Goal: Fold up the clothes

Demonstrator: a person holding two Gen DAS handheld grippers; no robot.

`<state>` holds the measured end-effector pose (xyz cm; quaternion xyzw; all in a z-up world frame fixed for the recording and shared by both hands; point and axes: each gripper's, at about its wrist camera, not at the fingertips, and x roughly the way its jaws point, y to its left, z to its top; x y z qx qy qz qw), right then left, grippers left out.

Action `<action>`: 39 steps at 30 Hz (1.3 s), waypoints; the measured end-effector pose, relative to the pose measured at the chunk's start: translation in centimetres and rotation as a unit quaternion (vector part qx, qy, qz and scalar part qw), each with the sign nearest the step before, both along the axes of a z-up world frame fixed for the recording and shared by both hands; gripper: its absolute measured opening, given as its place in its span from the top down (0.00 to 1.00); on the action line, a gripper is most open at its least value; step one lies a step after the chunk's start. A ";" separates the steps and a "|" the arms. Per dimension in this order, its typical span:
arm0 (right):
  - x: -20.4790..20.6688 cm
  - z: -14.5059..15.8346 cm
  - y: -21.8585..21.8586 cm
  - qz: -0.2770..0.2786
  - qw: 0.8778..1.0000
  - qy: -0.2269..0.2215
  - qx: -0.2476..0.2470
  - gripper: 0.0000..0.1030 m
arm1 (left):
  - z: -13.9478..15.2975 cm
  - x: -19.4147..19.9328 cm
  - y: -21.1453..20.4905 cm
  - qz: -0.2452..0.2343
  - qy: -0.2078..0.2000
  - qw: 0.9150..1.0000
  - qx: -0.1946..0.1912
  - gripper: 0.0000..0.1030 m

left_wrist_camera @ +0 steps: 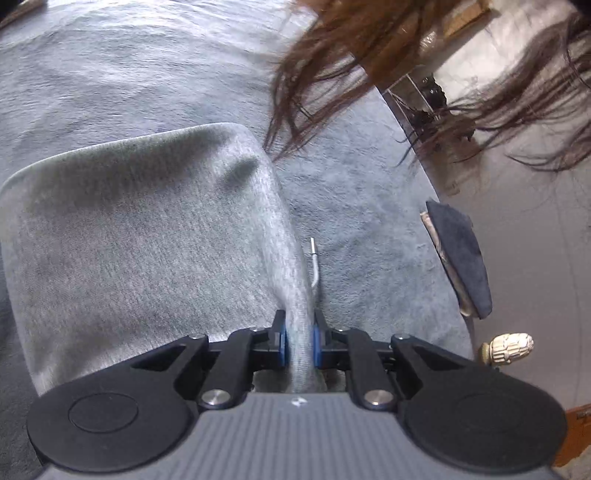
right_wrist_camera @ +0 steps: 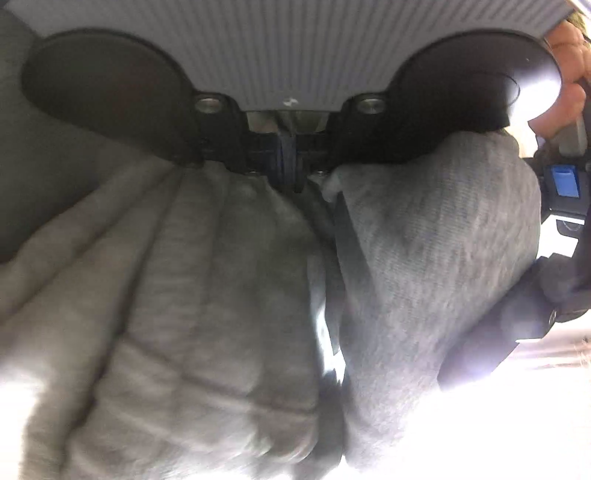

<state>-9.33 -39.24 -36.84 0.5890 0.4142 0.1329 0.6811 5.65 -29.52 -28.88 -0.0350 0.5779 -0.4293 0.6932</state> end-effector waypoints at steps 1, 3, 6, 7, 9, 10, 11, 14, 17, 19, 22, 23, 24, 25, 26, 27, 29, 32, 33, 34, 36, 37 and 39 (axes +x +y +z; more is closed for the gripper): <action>-0.1 0.0 -0.2 -0.005 1.000 0.001 0.005 0.96 | -0.2 -0.3 -0.5 -0.006 0.000 1.000 0.001 0.88; -0.3 -0.1 -0.6 -0.014 1.000 0.003 0.014 0.96 | -0.4 -0.9 -1.4 -0.019 -0.001 1.000 0.003 0.88; -0.5 0.1 -1.1 -0.024 0.999 0.005 0.025 0.96 | -0.7 -1.9 -2.3 -0.030 0.000 1.000 0.006 0.87; -0.5 0.2 -1.3 -0.028 0.999 0.005 0.026 0.96 | -1.0 -2.0 -2.8 -0.029 0.000 1.000 0.008 0.87; -0.7 0.2 -1.7 -0.036 0.999 0.007 0.031 0.96 | -1.5 -2.3 -3.5 -0.022 0.001 1.000 0.012 0.87; -0.7 0.2 -1.9 -0.039 0.999 0.009 0.035 0.96 | -1.7 -2.3 -3.7 -0.018 0.001 1.000 0.013 0.87; -0.7 0.2 -2.1 -0.042 0.998 0.011 0.039 0.96 | -1.7 -2.3 -3.9 -0.012 0.001 1.000 0.015 0.87; -0.5 0.4 -2.4 -0.045 0.998 0.013 0.046 0.97 | -1.8 -2.5 -4.0 0.006 -0.004 1.000 0.018 0.87; -0.1 0.8 -2.5 -0.041 0.998 0.014 0.051 0.97 | -1.3 -3.3 -3.6 0.027 -0.026 0.999 0.016 0.87; 0.2 1.1 -2.5 -0.037 0.998 0.014 0.054 0.97 | -0.8 -4.0 -3.0 0.044 -0.039 0.998 0.013 0.87; 0.8 1.6 -2.5 -0.031 0.998 0.013 0.056 0.97 | -0.8 -4.8 -2.3 0.067 -0.040 0.997 0.015 0.87; 0.9 1.8 -2.5 -0.029 0.998 0.013 0.057 0.97 | -1.0 -5.1 -2.3 0.065 -0.041 0.997 0.021 0.87; 1.1 2.0 -2.6 -0.028 0.998 0.013 0.057 0.97 | -1.4 -5.2 -2.6 0.066 -0.042 0.997 0.028 0.86; 1.2 2.1 -2.6 -0.028 0.998 0.014 0.058 0.97 | -1.9 -5.1 -2.9 0.068 -0.032 0.997 0.029 0.85; 1.3 2.3 -2.6 -0.028 0.998 0.016 0.059 0.97 | -2.5 -5.0 -3.1 0.065 -0.017 0.997 0.029 0.76; 1.4 2.5 -2.6 -0.029 0.998 0.018 0.060 0.97 | -3.1 -4.7 -3.4 0.062 -0.004 0.998 0.032 0.70; 1.5 2.7 -2.7 -0.035 0.997 0.023 0.065 0.97 | -3.2 -4.0 -3.4 0.072 0.017 0.997 0.029 0.63; 1.6 3.1 -2.9 -0.041 0.996 0.028 0.073 0.98 | -1.5 -3.0 -1.2 0.098 0.035 0.995 0.011 0.34; 1.8 3.3 -2.9 -0.042 0.996 0.028 0.074 0.98 | -0.6 -2.9 0.1 0.111 0.034 0.993 0.007 0.34; 2.0 3.5 -2.9 -0.043 0.996 0.030 0.077 0.97 | 0.3 -2.7 1.4 0.124 0.033 0.992 0.003 0.33; 2.4 4.0 -2.8 -0.046 0.995 0.035 0.083 0.97 | 1.7 -2.4 4.5 0.147 0.032 0.989 0.000 0.31; 2.6 4.2 -2.8 -0.048 0.994 0.038 0.086 0.97 | 2.2 -2.3 6.2 0.159 0.032 0.987 0.004 0.31; 2.9 4.5 -3.0 -0.053 0.993 0.046 0.095 0.97 | 2.6 -2.4 9.7 0.185 0.039 0.982 0.023 0.30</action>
